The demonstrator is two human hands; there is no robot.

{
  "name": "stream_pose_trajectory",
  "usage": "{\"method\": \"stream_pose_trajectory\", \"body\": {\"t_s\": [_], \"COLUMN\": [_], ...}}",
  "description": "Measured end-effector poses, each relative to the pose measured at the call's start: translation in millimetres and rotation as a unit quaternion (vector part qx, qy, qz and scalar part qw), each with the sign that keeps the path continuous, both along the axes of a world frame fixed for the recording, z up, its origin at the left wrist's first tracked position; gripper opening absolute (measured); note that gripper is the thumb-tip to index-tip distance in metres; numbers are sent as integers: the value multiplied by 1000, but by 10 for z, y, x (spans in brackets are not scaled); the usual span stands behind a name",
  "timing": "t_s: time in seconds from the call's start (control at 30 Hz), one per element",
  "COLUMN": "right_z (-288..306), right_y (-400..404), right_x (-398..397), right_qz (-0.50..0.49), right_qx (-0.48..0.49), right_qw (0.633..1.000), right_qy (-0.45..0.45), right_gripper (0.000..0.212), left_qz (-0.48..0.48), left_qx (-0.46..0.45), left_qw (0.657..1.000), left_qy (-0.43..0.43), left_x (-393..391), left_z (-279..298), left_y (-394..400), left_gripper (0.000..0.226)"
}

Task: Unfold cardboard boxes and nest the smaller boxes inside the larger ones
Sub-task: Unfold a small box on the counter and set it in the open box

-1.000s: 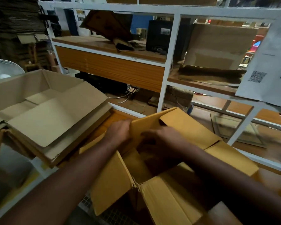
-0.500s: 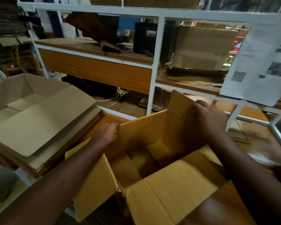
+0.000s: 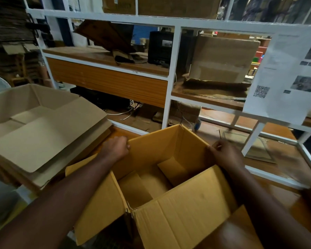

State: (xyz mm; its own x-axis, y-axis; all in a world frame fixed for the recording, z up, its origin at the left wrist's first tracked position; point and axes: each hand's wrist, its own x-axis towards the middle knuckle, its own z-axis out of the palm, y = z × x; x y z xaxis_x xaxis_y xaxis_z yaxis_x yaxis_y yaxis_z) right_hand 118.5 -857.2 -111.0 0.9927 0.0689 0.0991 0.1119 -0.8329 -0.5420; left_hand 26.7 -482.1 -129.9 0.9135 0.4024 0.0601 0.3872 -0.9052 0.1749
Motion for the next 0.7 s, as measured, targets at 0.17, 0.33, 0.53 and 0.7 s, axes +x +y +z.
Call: {"method": "stream_pose_trajectory", "body": {"t_s": [0.17,0.33,0.53,0.7], "right_z": [-402,-797,-799,-428], "right_y": [183,742,872,993], "right_x": [-579,-1172,-1322,-1456], "right_qz": [9,54,47,40], "right_qx": [-33,302,393,484], "right_qw": [999,931,901,864], "right_qy": [-19,197,178,130], "right_gripper": [82,146,110,112], "left_qz": [63,7,-18,12], "left_qx": [3,-60,-121,-98], "left_qw": [998,994,992,994], "left_qy": [1,88,34,-37], "left_x": [-155,-299,-682,-1022], "left_z": [53,233,324,630], "left_y": [133,108,-157,-148], "left_gripper": [24,35,31,36]}}
